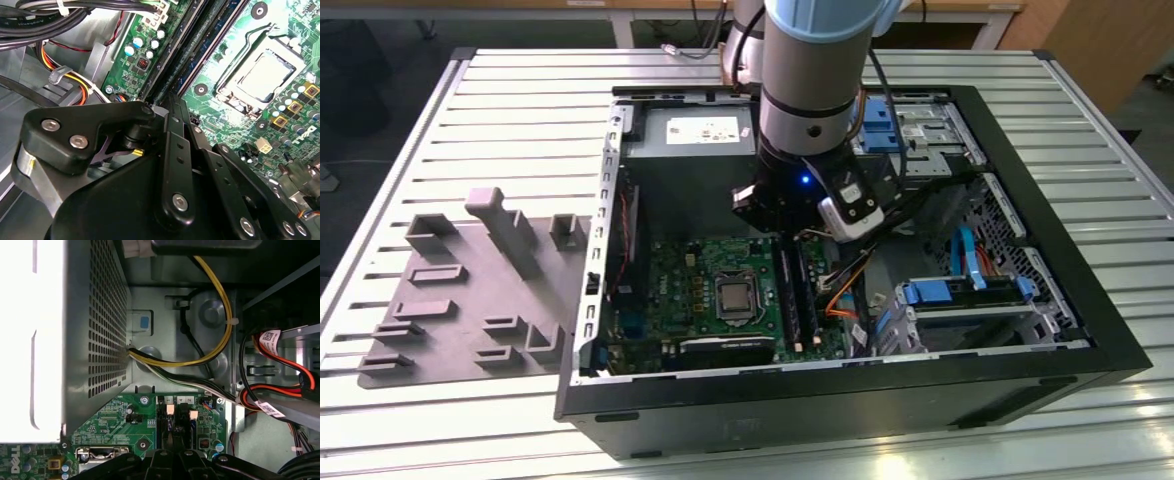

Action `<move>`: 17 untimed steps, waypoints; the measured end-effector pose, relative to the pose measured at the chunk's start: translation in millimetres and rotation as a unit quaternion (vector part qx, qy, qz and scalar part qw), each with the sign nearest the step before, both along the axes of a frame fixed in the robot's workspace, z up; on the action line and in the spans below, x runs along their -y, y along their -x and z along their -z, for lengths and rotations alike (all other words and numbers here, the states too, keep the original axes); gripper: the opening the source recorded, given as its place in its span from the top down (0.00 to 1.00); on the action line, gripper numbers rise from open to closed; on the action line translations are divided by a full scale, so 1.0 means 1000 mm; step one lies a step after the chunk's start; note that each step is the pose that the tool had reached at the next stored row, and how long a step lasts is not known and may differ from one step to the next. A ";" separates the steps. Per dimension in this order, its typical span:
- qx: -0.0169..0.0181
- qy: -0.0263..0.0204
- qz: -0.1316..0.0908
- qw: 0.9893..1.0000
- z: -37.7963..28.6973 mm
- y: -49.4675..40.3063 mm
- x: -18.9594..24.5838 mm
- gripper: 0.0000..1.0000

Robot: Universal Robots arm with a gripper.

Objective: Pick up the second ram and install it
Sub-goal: 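Press down the second ram until it locks into place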

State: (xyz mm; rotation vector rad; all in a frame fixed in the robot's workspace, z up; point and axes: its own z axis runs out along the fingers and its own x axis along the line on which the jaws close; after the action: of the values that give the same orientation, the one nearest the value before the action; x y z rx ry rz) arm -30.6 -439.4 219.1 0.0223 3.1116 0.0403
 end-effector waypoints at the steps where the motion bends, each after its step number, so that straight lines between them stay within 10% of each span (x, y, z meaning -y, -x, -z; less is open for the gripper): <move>1: 0.000 0.000 0.000 1.000 0.0003 0.0000 0.0000 0.89; 17: 0.000 0.000 0.000 1.000 0.0029 0.0000 0.0000 0.89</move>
State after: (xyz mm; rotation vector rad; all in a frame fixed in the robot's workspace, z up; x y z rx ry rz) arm -30.6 -439.4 216.2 0.0223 3.1116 0.0402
